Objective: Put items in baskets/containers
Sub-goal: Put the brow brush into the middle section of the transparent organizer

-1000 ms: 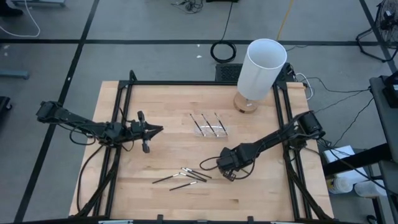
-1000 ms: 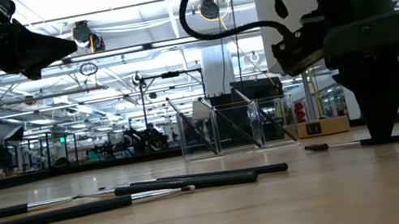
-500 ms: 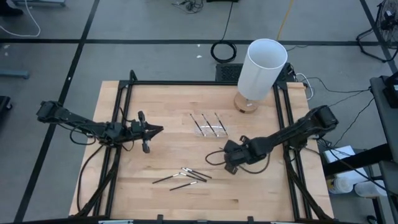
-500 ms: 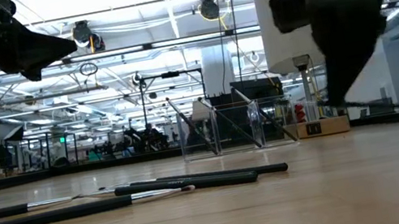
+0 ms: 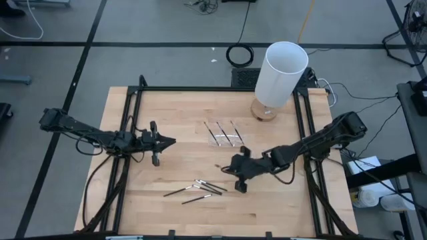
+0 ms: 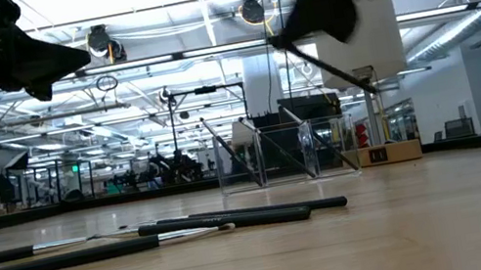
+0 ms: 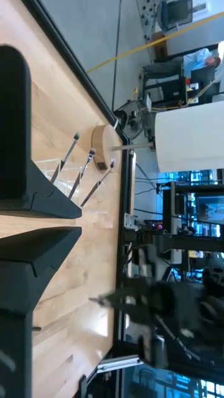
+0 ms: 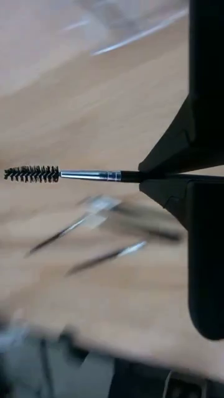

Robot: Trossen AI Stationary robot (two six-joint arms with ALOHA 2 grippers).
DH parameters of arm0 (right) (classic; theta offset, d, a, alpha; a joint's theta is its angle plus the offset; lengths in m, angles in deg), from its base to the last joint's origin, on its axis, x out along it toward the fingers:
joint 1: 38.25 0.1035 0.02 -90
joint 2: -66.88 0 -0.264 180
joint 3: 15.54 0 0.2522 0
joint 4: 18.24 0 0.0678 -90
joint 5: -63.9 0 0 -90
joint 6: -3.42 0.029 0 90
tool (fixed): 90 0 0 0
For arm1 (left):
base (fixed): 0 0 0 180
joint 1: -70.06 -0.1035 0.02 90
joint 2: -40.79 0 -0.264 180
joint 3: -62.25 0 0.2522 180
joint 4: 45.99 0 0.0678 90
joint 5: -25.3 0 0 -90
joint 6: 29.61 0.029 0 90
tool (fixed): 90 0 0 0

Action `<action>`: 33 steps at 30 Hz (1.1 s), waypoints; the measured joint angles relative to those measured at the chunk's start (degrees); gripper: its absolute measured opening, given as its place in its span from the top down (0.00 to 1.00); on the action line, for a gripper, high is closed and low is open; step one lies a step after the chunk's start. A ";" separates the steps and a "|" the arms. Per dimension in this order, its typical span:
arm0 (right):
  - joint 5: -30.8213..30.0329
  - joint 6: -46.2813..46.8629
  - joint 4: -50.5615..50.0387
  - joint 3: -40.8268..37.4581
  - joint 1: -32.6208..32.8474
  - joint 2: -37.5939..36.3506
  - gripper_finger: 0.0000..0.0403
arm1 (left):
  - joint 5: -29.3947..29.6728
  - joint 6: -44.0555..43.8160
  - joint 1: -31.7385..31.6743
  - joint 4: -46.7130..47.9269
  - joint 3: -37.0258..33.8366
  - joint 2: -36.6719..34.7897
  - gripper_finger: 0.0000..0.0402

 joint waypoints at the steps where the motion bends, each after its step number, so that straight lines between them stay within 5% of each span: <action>1: 0.01 -3.26 3.64 0.00 -0.01 0.00 1.00 | -0.02 0.13 0.00 0.02 0.00 0.00 0.90; 7: -1.10 -19.58 22.86 0.07 -1.18 -0.02 1.00 | -0.08 0.09 0.00 0.10 0.00 0.00 0.90; 12: -7.48 -27.41 29.25 0.08 -2.84 0.32 1.00 | -0.10 1.61 0.00 0.22 0.00 0.00 0.90; 33: -4.30 -27.59 41.38 -7.99 -7.37 -0.34 1.00 | -0.97 0.51 0.00 1.77 0.00 0.00 0.90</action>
